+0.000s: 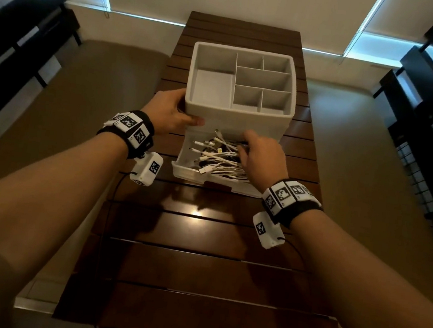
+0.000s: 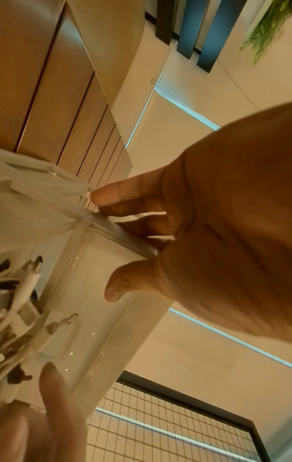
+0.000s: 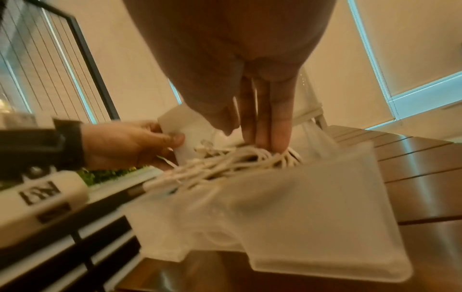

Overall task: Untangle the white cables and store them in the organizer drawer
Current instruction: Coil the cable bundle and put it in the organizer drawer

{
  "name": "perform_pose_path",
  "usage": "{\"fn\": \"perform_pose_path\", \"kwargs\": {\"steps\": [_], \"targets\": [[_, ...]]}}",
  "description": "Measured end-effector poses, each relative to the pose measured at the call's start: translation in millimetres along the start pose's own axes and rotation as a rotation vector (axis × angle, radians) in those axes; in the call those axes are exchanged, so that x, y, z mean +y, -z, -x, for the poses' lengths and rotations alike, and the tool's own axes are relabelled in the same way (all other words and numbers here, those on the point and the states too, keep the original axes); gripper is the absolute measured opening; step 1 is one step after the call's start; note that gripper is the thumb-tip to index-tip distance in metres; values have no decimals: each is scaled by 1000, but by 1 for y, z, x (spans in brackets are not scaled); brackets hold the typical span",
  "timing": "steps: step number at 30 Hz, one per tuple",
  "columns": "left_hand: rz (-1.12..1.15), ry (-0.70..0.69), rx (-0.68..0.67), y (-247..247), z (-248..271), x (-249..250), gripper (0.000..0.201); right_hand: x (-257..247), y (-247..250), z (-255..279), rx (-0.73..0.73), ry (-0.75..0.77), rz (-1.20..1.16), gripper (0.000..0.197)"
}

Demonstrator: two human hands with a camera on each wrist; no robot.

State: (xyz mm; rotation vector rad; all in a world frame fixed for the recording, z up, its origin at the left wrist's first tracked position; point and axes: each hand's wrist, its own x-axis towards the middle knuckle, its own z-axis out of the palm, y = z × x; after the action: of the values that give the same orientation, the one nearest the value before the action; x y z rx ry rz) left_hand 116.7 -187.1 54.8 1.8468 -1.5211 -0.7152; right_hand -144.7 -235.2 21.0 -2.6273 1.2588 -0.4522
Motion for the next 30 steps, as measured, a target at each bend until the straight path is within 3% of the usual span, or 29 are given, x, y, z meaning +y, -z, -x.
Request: {"fn": "perform_pose_path", "kwargs": {"steps": [2,4,6,8,16,21,26,28,30], "targets": [[2,2,-1,0,0,1,70,-4,9,11,-36,129,-99,32],[5,5,-6,1,0,1,69,-11,14,25,-252,221,-90,49],[4,10,-18,1,1,2,69,-11,8,34,-461,220,50,73],[6,16,-25,2,2,0,69,-8,2,31,-540,229,203,91],[19,28,-31,4,2,-1,67,-9,0,-9,-642,249,351,87],[-7,49,-33,5,-3,1,69,2,4,8,-484,281,238,76],[-21,49,-35,5,-4,2,70,4,-1,38,-31,375,202,29],[-26,47,-40,5,-4,2,71,2,-8,42,-79,398,156,31],[-11,42,-44,4,-5,1,71,-1,-10,38,-211,369,154,48]]}}
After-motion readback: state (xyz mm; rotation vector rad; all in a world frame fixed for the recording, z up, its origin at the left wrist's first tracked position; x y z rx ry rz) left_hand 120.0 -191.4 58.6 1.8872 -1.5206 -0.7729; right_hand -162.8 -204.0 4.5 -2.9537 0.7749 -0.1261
